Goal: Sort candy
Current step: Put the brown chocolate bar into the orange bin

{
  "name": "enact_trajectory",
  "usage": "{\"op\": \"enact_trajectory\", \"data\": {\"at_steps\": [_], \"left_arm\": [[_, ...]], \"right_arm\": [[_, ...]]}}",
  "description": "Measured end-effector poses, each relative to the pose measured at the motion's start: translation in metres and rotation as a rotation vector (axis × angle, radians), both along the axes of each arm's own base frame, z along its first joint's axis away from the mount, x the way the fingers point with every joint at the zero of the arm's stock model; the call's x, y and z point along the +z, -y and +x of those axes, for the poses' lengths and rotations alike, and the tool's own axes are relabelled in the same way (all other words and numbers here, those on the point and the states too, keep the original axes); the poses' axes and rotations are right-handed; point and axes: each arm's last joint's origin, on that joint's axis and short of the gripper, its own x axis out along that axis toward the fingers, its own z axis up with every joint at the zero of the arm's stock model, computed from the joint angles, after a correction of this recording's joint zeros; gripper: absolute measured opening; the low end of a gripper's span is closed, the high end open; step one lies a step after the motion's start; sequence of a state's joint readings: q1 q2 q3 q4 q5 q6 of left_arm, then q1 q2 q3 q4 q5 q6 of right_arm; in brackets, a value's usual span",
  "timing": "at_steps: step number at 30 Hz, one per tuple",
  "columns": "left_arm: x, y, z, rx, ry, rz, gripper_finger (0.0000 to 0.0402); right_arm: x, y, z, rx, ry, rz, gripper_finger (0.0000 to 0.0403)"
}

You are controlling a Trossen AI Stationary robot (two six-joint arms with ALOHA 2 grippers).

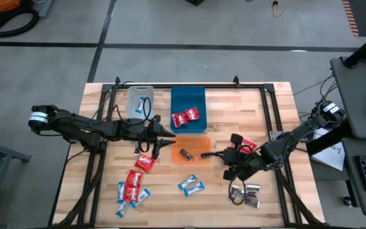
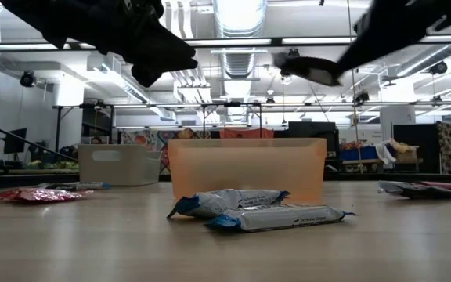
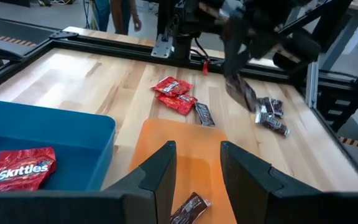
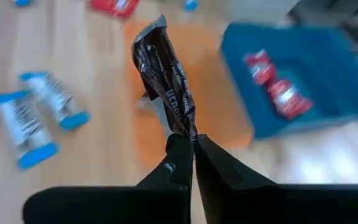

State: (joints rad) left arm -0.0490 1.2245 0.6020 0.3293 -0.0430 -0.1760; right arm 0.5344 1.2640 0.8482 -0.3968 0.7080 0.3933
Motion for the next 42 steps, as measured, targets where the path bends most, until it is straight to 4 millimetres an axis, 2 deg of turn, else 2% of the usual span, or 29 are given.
{"op": "enact_trajectory", "data": {"at_steps": [9,17,25,28,32,36,42], "left_arm": [[0.015,-0.003,-0.006,-0.037,-0.121,0.202,0.0109],[0.041,-0.024,-0.011,0.112,-0.254,0.402,0.0109],[0.032,-0.054,-0.017,0.19,-0.327,0.465,0.0109],[0.029,-0.063,-0.019,0.234,-0.34,0.439,0.0109],[0.028,-0.067,-0.022,0.253,-0.36,0.421,0.0109],[0.026,-0.067,-0.023,0.251,-0.383,0.418,0.0109],[0.024,-0.068,-0.025,0.248,-0.41,0.44,0.0109]], "right_arm": [[0.014,0.046,0.033,-0.027,0.088,-0.14,0.0008],[0.023,0.11,0.052,-0.017,0.116,-0.183,0.0008],[0.026,0.155,0.054,0.073,0.142,-0.132,0.0008],[0.023,0.16,0.052,0.214,0.138,-0.014,0.0008],[0.015,0.157,0.047,0.455,0.098,0.263,0.0008],[0.01,0.155,0.043,0.415,0.04,0.477,0.0008],[0.0,0.156,0.044,0.231,-0.015,0.657,0.0009]]}}
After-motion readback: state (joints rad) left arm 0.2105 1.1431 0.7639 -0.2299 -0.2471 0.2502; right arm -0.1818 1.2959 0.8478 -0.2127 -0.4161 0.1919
